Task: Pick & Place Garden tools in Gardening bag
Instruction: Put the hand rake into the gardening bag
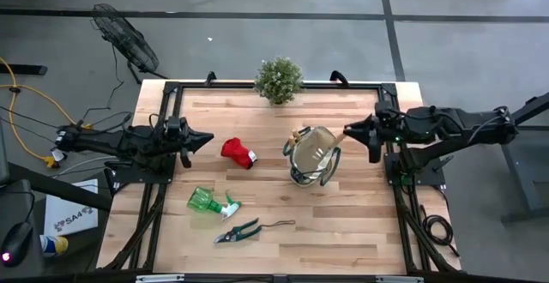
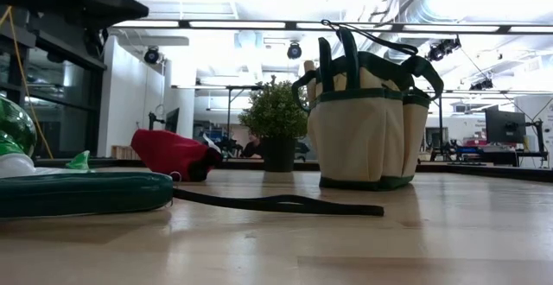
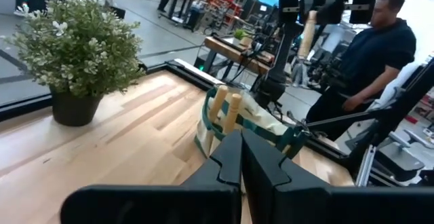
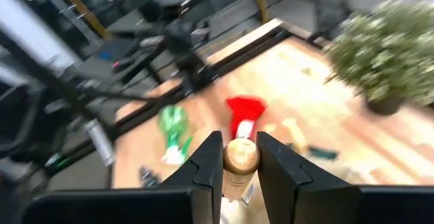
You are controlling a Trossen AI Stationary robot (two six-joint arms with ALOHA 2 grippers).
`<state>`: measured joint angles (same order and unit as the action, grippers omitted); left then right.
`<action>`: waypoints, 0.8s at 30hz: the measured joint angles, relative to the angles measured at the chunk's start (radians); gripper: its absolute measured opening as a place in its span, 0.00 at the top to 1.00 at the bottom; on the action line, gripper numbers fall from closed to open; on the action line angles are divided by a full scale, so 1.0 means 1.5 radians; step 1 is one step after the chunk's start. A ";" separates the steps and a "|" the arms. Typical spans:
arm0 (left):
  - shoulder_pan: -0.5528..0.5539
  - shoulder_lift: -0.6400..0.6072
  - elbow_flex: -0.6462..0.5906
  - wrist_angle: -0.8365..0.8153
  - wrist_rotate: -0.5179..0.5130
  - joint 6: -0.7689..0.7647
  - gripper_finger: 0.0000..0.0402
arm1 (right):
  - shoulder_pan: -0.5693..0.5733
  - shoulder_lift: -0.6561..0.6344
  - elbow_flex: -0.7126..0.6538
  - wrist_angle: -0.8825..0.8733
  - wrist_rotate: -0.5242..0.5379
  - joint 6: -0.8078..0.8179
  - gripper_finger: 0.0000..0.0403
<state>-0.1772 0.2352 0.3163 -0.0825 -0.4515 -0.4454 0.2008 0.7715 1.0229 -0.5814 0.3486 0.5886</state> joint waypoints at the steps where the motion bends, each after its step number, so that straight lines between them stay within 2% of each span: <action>1: 0.000 -0.006 -0.004 -0.003 0.000 0.000 1.00 | 0.000 -0.003 0.000 -0.005 -0.020 0.004 0.85; 11: 0.000 -0.043 -0.030 -0.021 0.012 0.002 1.00 | 0.000 -0.009 0.000 -0.112 -0.132 0.026 0.85; 16: 0.000 -0.057 -0.044 -0.019 0.028 -0.003 1.00 | 0.000 0.000 0.000 -0.143 -0.129 0.017 0.85; 24: 0.000 -0.073 -0.056 -0.018 0.019 -0.005 1.00 | 0.000 0.056 0.000 -0.155 -0.096 -0.048 0.85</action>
<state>-0.1772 0.1251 0.2321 -0.1094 -0.4230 -0.4527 0.2008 0.8550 1.0229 -0.8135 0.2048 0.5167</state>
